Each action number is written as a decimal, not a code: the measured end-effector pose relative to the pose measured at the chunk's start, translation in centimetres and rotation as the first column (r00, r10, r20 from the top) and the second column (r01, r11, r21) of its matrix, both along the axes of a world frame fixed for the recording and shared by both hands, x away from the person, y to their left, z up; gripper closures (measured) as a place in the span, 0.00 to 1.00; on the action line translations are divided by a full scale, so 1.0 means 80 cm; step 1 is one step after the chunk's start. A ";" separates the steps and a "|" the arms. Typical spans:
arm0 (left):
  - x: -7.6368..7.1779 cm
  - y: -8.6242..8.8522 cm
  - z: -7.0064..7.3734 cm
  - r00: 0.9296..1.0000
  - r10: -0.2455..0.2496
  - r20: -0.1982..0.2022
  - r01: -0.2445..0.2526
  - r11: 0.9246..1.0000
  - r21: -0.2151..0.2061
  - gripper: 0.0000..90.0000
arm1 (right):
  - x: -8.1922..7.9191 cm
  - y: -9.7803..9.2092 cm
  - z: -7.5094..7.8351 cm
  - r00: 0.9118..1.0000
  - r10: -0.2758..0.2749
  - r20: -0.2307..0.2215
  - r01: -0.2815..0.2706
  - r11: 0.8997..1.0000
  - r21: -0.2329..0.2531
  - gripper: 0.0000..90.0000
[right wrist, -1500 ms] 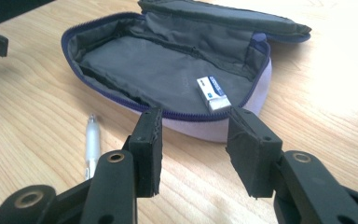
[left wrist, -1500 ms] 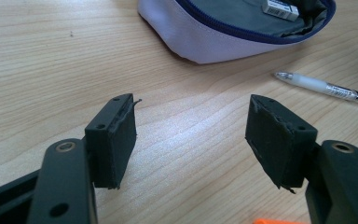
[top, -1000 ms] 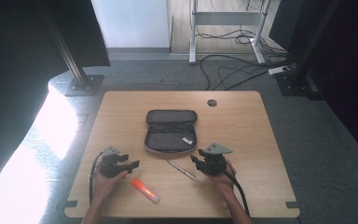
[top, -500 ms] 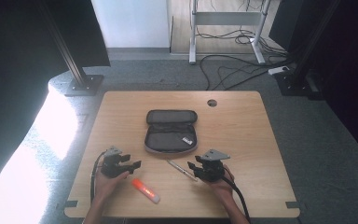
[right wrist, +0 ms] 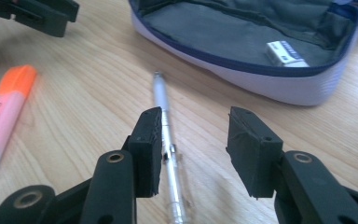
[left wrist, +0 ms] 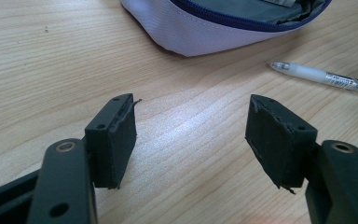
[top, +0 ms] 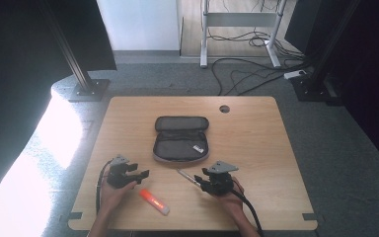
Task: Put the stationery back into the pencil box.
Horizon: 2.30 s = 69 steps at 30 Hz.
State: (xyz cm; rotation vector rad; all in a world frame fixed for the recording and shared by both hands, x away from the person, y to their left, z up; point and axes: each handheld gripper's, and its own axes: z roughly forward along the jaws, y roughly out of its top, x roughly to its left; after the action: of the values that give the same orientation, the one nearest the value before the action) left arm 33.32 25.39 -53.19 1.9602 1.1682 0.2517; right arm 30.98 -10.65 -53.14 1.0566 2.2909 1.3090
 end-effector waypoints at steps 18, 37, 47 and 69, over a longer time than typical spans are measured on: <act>0.001 0.003 -0.001 1.000 0.007 -0.001 -0.007 1.000 0.004 0.38 | 0.004 0.022 -0.013 0.999 0.045 -0.017 -0.045 0.998 -0.049 0.62; 0.001 0.003 -0.001 1.000 0.007 0.000 -0.007 1.000 0.007 0.38 | 0.019 0.044 -0.025 0.996 0.075 -0.047 -0.079 0.993 -0.091 0.65; 0.002 0.004 -0.001 1.000 0.008 -0.002 -0.008 1.000 0.007 0.38 | 0.017 0.047 -0.026 0.996 0.077 -0.037 -0.080 0.990 -0.116 0.75; 0.002 0.005 -0.001 1.000 0.010 0.000 -0.010 1.000 0.005 0.38 | 0.010 0.047 -0.015 0.995 0.100 -0.030 -0.102 0.993 -0.066 0.87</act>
State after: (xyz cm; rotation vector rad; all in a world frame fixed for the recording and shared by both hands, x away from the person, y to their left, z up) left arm 33.50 25.76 -53.28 1.9592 1.1789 0.2608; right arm 31.76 -6.90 -54.38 0.9537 2.4188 1.2521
